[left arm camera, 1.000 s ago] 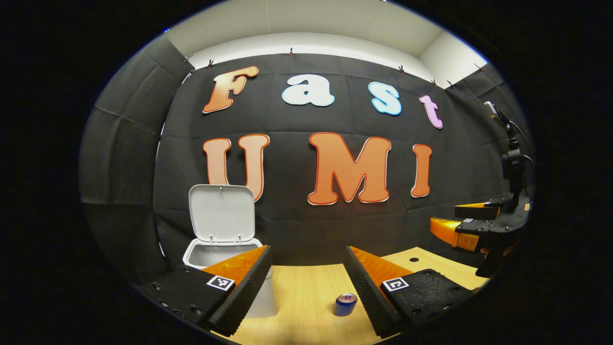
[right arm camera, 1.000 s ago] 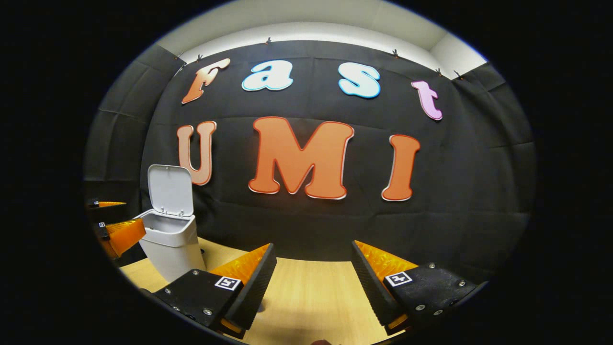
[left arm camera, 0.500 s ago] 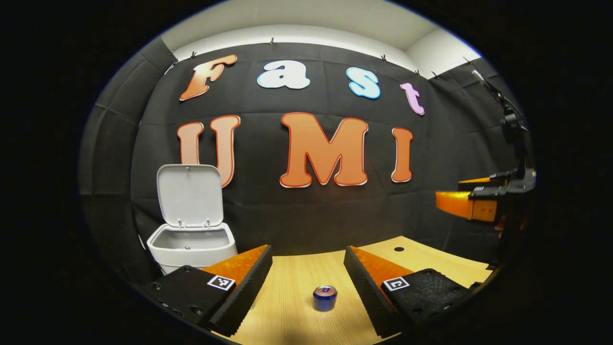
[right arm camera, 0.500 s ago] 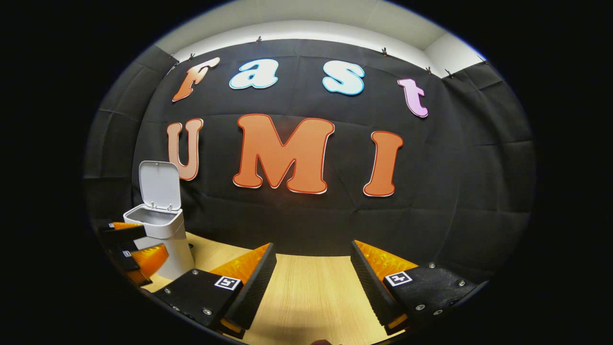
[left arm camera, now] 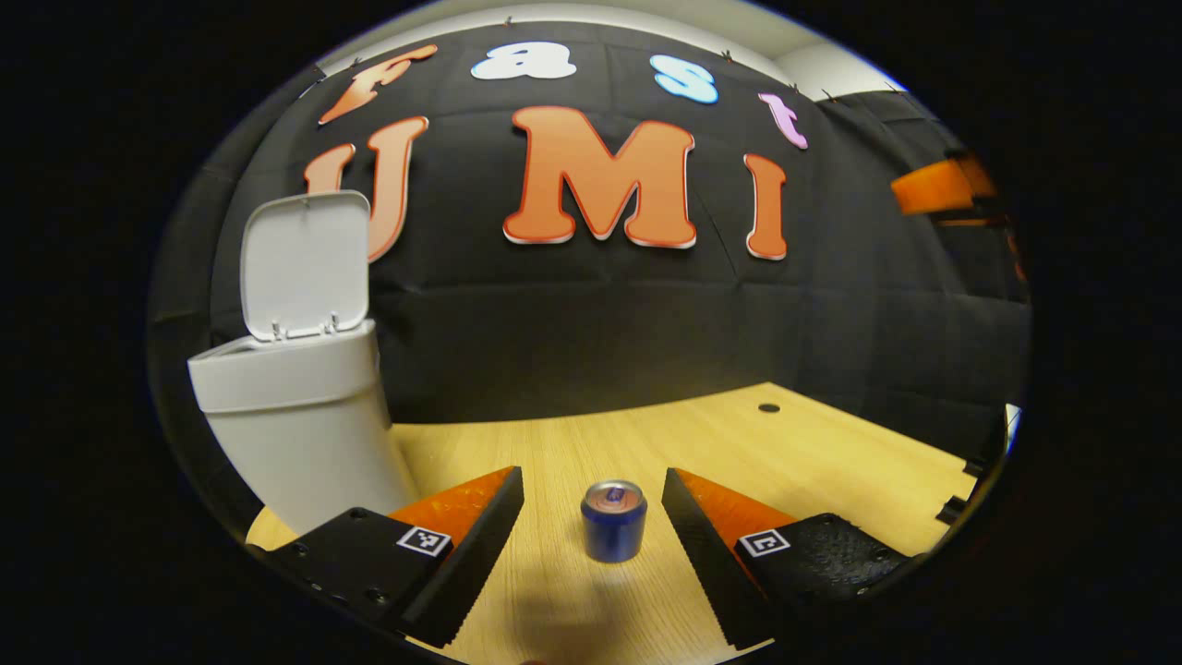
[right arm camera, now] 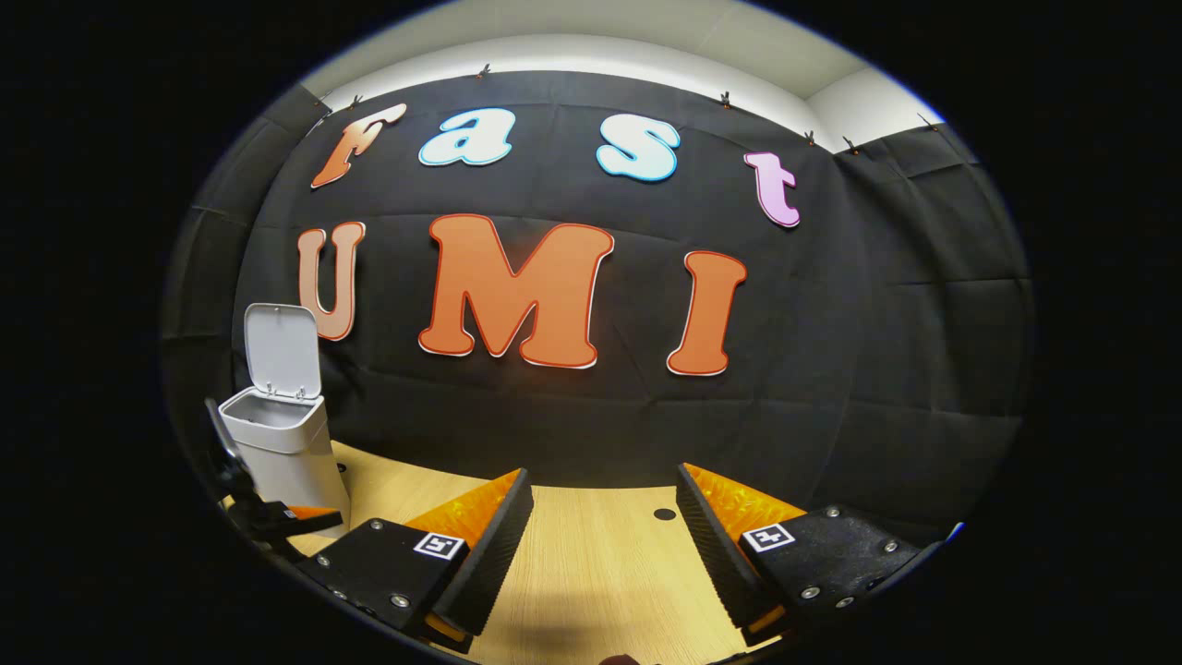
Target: Press the lid of the desktop garbage bin to open it, pick up the crumpled paper on the desktop and throw it into the bin, then pick up the pop can on the desktop and drop it into the bin, and finally close the garbage bin lid.
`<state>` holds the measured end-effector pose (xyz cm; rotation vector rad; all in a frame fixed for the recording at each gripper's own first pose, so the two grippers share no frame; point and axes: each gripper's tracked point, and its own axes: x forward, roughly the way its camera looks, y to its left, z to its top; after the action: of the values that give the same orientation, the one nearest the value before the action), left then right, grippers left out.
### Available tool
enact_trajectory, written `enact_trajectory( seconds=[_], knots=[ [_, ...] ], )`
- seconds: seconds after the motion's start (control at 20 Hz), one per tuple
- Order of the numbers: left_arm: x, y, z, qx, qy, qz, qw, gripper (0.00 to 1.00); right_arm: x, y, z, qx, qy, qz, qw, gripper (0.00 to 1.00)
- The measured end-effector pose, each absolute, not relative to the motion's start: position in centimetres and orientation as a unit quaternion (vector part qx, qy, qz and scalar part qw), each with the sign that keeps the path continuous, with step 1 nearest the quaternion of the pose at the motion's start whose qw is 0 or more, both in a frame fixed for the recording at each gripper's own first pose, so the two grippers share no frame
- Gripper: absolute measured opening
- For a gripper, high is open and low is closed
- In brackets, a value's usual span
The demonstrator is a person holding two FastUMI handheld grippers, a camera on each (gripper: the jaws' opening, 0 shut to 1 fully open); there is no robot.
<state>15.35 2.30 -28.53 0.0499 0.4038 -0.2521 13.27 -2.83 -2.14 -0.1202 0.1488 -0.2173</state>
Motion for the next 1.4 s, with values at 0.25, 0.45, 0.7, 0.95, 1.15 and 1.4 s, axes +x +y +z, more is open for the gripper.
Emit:
enact_trajectory(
  seconds=[0.25, 0.45, 0.7, 0.95, 1.15, 1.4],
  knots=[
    [17.7, 1.4, -38.6, 0.024, 0.288, -0.121, 0.95, 0.99, 12.8, -3.5, -1.8, -0.074, 0.082, -0.132, 0.985, 0.93],
    [20.2, -0.1, -40.9, 0.054, 0.285, -0.144, 0.946, 0.99, 12.0, -4.0, -1.7, -0.088, 0.088, -0.151, 0.981, 0.93],
    [21.2, -1.6, -44.7, 0.075, 0.31, -0.164, 0.933, 0.98, 12.1, -4.5, -2.0, -0.096, 0.096, -0.168, 0.976, 0.93],
    [21.8, -1.9, -43.4, 0.077, 0.294, -0.172, 0.937, 0.86, 11.9, -4.7, -2.4, -0.09, 0.1, -0.171, 0.976, 0.93],
    [21.9, -1.7, -41.8, 0.089, 0.283, -0.17, 0.94, 0.81, 11.6, -4.6, -2.1, -0.092, 0.093, -0.159, 0.979, 0.94],
    [21.1, -0.8, -35.6, 0.088, 0.234, -0.162, 0.954, 0.8, 11.6, -4.3, -1.9, -0.083, 0.088, -0.141, 0.983, 0.94]
  ],
)
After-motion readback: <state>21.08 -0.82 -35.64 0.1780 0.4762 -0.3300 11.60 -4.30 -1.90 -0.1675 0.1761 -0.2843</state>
